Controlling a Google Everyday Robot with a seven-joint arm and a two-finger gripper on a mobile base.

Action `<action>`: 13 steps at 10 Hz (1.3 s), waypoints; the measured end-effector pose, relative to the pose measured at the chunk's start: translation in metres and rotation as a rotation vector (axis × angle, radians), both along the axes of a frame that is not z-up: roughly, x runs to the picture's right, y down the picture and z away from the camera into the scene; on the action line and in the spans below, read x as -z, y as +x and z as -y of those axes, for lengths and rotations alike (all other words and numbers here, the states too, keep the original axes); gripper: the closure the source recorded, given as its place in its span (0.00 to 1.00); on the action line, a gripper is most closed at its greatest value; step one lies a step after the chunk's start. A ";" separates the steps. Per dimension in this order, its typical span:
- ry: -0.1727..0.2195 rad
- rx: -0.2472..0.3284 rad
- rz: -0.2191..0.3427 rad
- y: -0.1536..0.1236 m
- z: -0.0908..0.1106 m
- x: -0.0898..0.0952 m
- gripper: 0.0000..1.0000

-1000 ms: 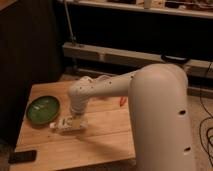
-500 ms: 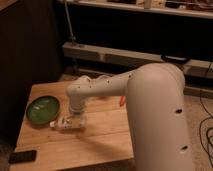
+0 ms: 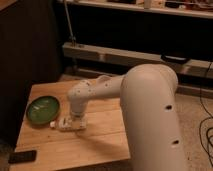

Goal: Place the bottle in the ceramic bowl

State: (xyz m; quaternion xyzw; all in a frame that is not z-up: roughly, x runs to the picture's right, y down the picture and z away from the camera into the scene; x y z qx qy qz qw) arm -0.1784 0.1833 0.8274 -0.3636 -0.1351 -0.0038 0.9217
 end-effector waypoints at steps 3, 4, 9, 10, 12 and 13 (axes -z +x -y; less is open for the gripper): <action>-0.059 0.066 -0.143 -0.006 0.002 -0.015 0.99; -0.042 0.072 -0.147 -0.013 0.002 -0.014 1.00; 0.105 0.044 -0.086 -0.040 0.058 0.046 1.00; 0.123 0.042 -0.086 -0.040 0.069 0.060 1.00; 0.173 0.029 -0.057 -0.052 0.106 0.098 1.00; 0.193 0.015 -0.022 -0.062 0.126 0.114 1.00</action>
